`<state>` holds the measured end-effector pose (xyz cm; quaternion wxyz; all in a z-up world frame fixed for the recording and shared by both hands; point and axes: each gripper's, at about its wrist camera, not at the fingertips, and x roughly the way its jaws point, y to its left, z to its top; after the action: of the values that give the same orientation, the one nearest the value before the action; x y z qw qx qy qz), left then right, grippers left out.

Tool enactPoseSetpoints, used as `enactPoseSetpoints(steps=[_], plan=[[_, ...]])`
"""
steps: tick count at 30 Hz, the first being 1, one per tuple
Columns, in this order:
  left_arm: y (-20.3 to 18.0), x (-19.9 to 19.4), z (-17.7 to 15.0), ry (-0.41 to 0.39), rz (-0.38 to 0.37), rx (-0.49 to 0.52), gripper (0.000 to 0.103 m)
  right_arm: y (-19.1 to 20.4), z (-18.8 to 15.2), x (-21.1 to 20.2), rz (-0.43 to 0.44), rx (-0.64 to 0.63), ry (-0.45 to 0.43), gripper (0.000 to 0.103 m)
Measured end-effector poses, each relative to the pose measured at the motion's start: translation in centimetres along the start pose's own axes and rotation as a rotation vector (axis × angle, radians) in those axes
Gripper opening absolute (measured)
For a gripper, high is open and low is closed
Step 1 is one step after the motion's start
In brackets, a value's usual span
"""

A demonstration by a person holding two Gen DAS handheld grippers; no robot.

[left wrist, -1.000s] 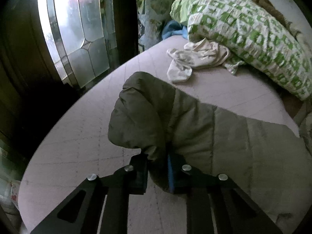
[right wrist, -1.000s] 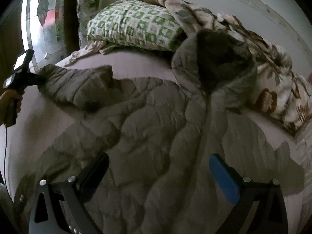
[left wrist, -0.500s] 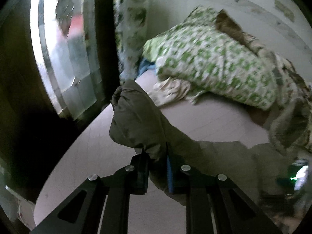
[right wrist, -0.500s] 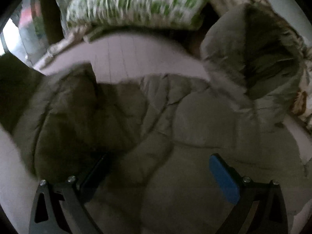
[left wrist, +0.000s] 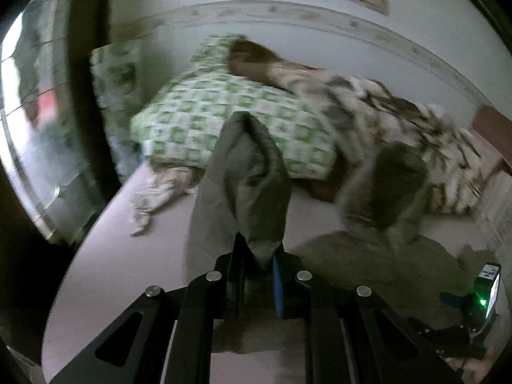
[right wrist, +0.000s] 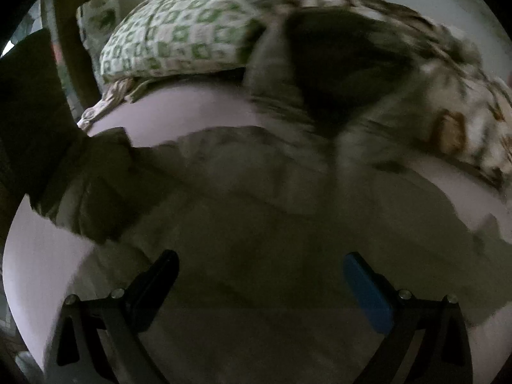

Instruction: Fold large clothes

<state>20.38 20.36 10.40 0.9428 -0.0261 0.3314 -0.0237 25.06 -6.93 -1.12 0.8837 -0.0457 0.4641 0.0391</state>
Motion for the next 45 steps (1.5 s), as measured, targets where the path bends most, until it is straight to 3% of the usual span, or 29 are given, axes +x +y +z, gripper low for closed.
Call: enactPoseSetpoints(steps=[5, 14, 22, 27, 28, 32, 35, 38, 42, 45], plan=[[-7.7, 1.3, -1.0, 0.023, -0.066, 0.061, 0.014, -7.3, -3.3, -2.4, -0.024, 0.114, 0.043, 0.103], [-18.5, 3.4, -4.4, 0.102, -0.173, 0.134, 0.014, -15.1, -7.7, -3.9, -0.088, 0.236, 0.051, 0.103], [-26.0, 6.5, -8.1, 0.199, -0.252, 0.174, 0.014, -17.8, -10.2, -4.0, -0.084, 0.323, 0.040, 0.103], [-29.6, 9.7, -11.4, 0.360, -0.290, 0.161, 0.018, -18.8, -11.1, -5.2, -0.118, 0.323, 0.030, 0.103], [-29.8, 9.8, -11.7, 0.374, -0.300, 0.163, 0.025, -19.2, -11.2, -5.4, -0.129, 0.322, 0.030, 0.103], [-29.3, 8.0, -11.8, 0.358, -0.378, 0.178, 0.072, -20.4, -11.3, -5.7, -0.149, 0.333, 0.027, 0.103], [-27.7, 5.5, -10.8, 0.305, -0.396, 0.227, 0.074, -20.8, -10.6, -5.2, -0.145, 0.350, 0.028, 0.103], [-24.0, 3.5, -9.7, 0.259, -0.382, 0.212, 0.076, -20.1, -9.5, -5.1, -0.113, 0.358, 0.013, 0.103], [-17.9, 3.4, -7.7, 0.182, -0.239, 0.156, 0.077, -18.3, -7.0, -3.9, -0.050, 0.354, 0.010, 0.103], [-13.4, 4.7, -6.8, 0.183, -0.158, 0.067, 0.077, -16.9, -5.2, -2.4, 0.004, 0.359, 0.028, 0.103]])
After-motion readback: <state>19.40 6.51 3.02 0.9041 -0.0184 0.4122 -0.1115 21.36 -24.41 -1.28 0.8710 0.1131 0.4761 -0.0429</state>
